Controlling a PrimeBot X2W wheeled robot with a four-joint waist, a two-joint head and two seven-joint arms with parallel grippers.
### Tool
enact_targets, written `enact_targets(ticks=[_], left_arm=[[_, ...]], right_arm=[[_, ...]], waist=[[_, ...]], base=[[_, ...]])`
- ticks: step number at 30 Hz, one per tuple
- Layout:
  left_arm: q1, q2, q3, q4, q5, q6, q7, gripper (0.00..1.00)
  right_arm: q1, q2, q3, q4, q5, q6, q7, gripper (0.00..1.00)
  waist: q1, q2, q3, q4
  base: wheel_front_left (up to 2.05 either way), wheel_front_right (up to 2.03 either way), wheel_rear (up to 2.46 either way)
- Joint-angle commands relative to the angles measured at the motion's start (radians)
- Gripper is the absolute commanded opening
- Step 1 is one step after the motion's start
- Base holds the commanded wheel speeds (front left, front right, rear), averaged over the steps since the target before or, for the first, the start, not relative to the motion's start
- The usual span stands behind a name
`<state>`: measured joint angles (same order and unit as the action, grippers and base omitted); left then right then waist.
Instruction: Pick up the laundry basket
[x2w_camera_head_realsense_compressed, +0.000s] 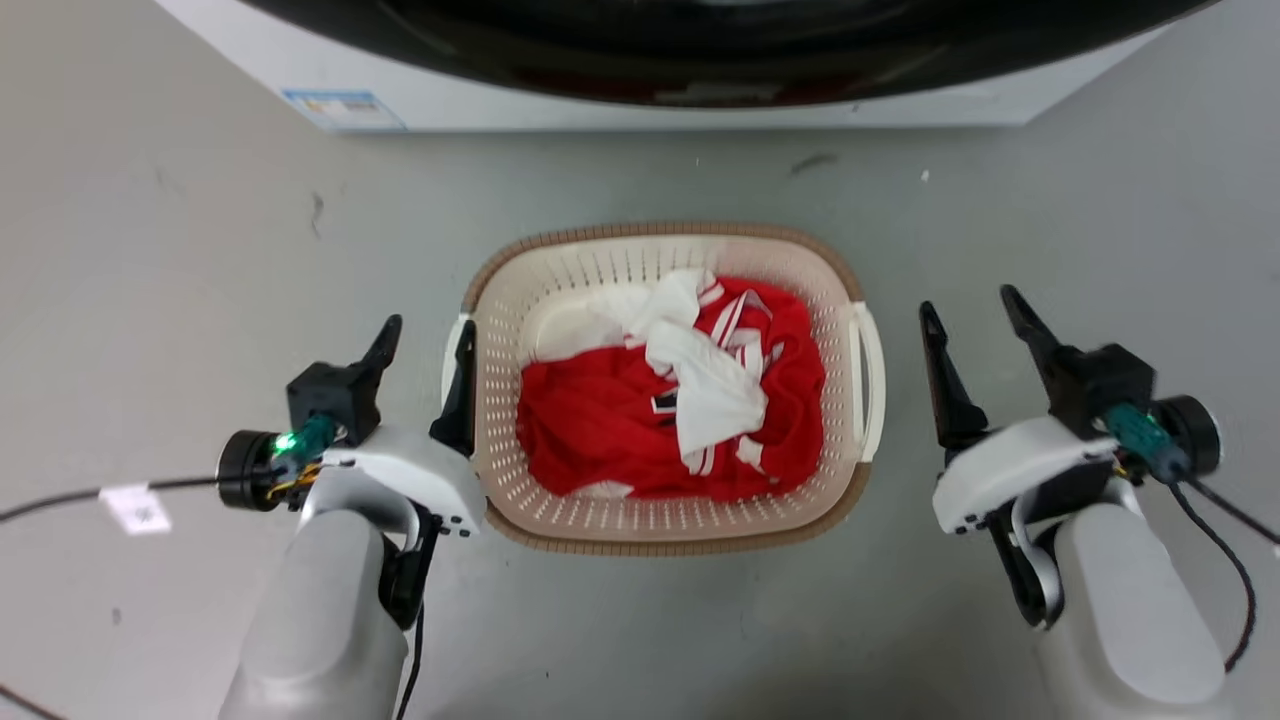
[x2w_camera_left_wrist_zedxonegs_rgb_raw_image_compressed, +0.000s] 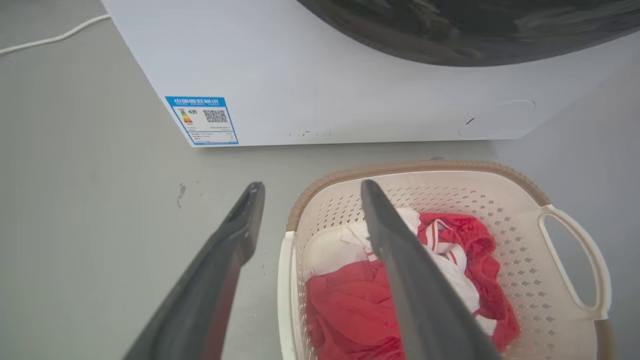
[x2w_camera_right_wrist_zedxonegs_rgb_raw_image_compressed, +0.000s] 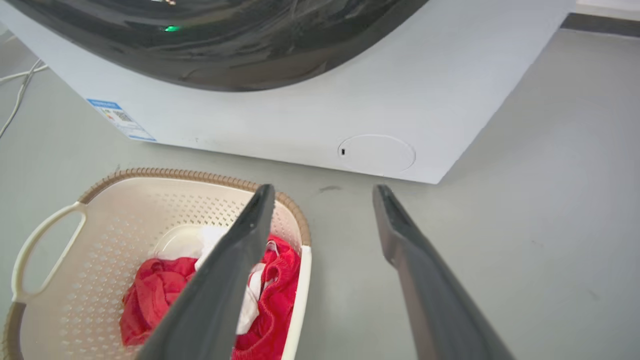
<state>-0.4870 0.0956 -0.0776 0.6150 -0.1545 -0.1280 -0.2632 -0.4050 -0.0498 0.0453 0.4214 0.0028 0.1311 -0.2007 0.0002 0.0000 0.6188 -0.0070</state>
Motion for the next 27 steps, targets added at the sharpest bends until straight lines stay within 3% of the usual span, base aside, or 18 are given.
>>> enact_targets(ticks=[1,7,13,20,27], left_arm=[[-0.027,0.007,-0.013,0.025,-0.004,-0.002,-0.002,1.0],[-0.168,0.049,-0.137,0.27,-0.08,-0.002,-0.002,1.0],[-0.268,0.086,-0.268,0.417,-0.165,-0.002,0.021,1.0],[-0.351,0.119,-0.395,0.473,-0.274,-0.003,0.063,1.0],[-0.397,0.144,-0.548,0.45,-0.409,-0.003,0.181,1.0]], right_arm=[[-0.025,-0.001,0.002,0.012,-0.004,-0.001,0.007,1.0],[-0.127,0.0,0.042,0.148,0.025,-0.001,0.098,1.0],[-0.232,-0.001,0.085,0.302,0.079,-0.001,0.183,1.0],[-0.341,-0.001,0.13,0.439,0.142,-0.001,0.244,1.0],[-0.427,-0.001,0.129,0.587,0.161,-0.001,0.279,1.0]], waist=[[-0.0002,0.0,0.067,0.007],[-0.0002,0.0,0.121,0.005],[-0.0002,0.0,0.162,0.005],[-0.0002,0.0,0.21,0.012],[-0.0002,0.0,0.24,0.024]], base=[[0.0,0.0,0.0],[0.0,0.0,0.0],[0.0,0.0,0.0],[0.0,0.0,0.0],[0.0,0.0,0.0]])
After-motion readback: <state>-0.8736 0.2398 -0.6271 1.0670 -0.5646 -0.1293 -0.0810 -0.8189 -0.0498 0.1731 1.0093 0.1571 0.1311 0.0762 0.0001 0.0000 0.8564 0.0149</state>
